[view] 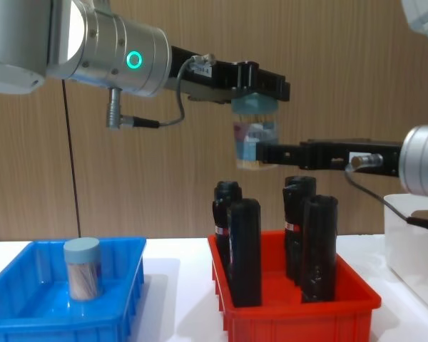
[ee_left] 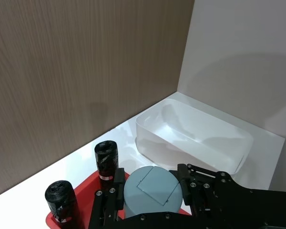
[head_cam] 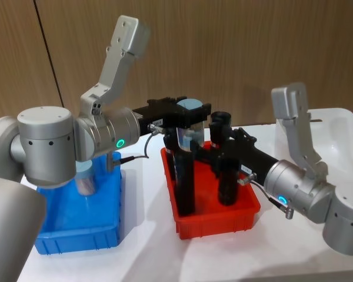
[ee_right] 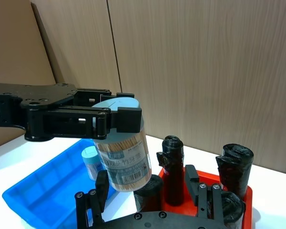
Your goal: Pick the cotton swabs from the blue box and place them into the white box.
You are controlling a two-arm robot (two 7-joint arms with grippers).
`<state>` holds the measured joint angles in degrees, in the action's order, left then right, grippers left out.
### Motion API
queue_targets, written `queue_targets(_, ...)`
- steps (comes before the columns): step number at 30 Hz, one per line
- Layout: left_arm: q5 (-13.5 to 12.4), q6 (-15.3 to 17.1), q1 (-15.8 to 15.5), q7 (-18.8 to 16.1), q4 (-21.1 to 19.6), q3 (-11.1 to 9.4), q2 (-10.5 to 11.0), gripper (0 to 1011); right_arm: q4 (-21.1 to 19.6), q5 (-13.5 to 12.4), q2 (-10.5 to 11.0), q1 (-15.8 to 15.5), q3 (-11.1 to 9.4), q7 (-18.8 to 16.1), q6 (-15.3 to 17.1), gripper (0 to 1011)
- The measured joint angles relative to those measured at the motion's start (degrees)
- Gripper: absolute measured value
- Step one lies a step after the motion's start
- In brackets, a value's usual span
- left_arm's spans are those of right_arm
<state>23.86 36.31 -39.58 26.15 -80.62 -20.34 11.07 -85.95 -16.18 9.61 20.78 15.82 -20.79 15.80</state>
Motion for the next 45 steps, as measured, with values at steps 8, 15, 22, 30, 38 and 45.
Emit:
queue_targets(8,0.0,0.0,0.0,0.0,0.0,0.0,0.0,670,1.9,0.3,-0.9,1.6,0.3,-0.6,-0.3,1001)
queue_targets(15,0.0,0.0,0.0,0.0,0.0,0.0,0.0,671,2.9,0.3,-1.4,2.5,0.7,-1.4,-0.6,1001)
queue_targets(22,0.0,0.0,0.0,0.0,0.0,0.0,0.0,670,3.2,0.3,-1.7,3.0,1.0,-2.0,-0.6,1001)
queue_targets(30,0.0,0.0,0.0,0.0,0.0,0.0,0.0,670,3.5,0.3,-1.8,3.4,1.2,-2.7,-0.7,882)
queue_targets(38,0.0,0.0,0.0,0.0,0.0,0.0,0.0,671,3.8,0.2,-1.9,3.7,1.5,-3.2,-0.6,653)
queue_targets(45,0.0,0.0,0.0,0.0,0.0,0.0,0.0,671,3.9,0.2,-2.0,3.8,1.6,-3.4,-0.6,639)
